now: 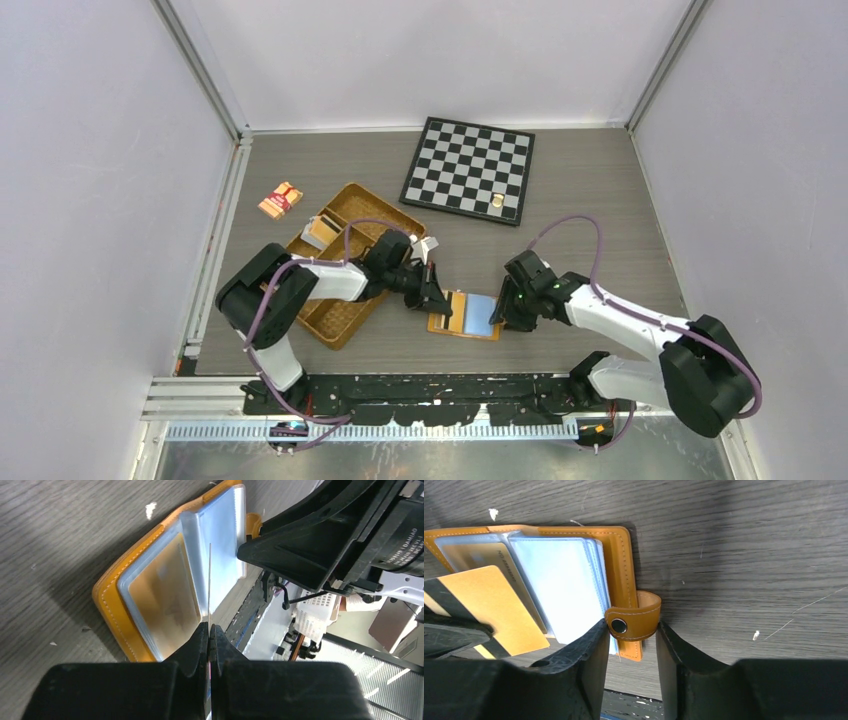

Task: Put the credit cards into the card holder
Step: Insert the credit card into the card holder.

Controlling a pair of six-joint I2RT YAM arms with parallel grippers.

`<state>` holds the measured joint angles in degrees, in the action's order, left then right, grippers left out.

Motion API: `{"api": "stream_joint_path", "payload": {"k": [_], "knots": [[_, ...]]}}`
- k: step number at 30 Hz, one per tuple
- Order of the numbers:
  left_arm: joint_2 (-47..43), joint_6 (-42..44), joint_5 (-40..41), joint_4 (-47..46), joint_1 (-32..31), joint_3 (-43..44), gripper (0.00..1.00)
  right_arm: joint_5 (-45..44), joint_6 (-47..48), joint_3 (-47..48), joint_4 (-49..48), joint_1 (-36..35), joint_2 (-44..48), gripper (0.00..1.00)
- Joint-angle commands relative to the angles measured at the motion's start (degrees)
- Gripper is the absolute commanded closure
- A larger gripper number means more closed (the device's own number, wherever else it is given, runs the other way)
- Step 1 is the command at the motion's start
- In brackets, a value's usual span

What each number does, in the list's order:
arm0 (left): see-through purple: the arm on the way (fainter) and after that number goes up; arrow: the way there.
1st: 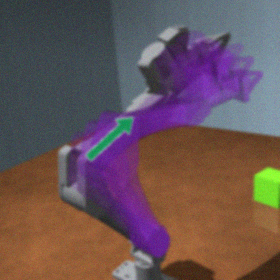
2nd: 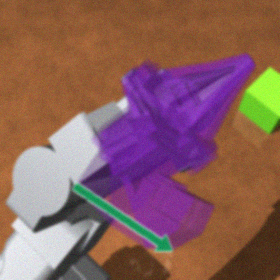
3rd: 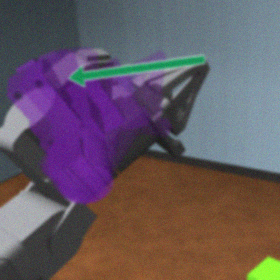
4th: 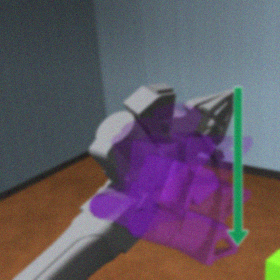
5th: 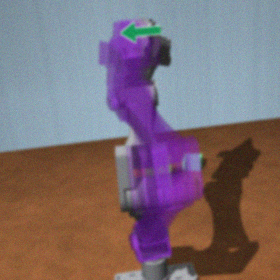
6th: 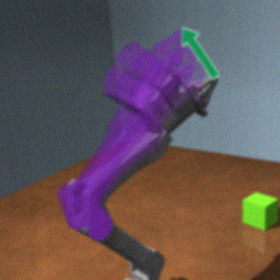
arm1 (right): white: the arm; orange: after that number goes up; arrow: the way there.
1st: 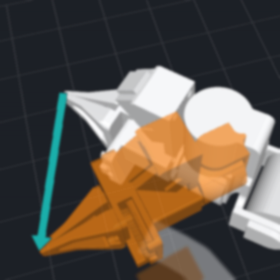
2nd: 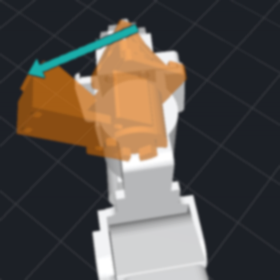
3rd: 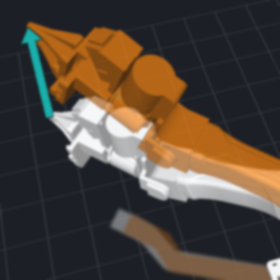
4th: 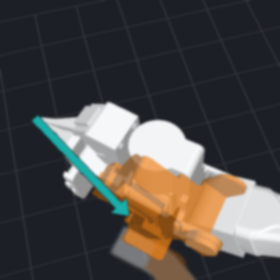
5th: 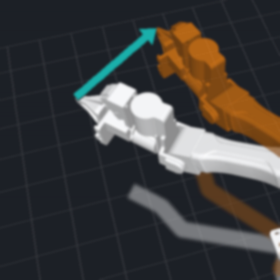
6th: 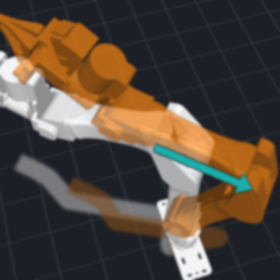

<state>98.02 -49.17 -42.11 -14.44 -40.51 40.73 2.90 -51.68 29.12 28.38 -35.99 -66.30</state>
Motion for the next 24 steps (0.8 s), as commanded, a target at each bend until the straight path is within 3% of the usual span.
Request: {"api": "stream_joint_path", "payload": {"k": [1,8,16,24], "knots": [[2.2,-1.8,-1.4,-5.8,-0.2,-0.6,1.00,-1.8,-0.9,0.5,-0.5,0.1,-3.5,0.59],[4.8,-3.6,-1.6,-8.2,-0.2,-1.1,1.00,-2.4,-0.9,1.1,0.0,0.1,-6.5,0.68],[6.7,-4.4,-0.9,-10.9,-0.1,-2.1,1.00,-2.6,-0.8,1.5,0.2,0.1,-6.4,0.71],[5.3,-1.9,2.6,-7.6,0.1,-2.1,1.00,-2.7,-0.9,1.5,1.1,0.0,-5.5,0.73]]}}
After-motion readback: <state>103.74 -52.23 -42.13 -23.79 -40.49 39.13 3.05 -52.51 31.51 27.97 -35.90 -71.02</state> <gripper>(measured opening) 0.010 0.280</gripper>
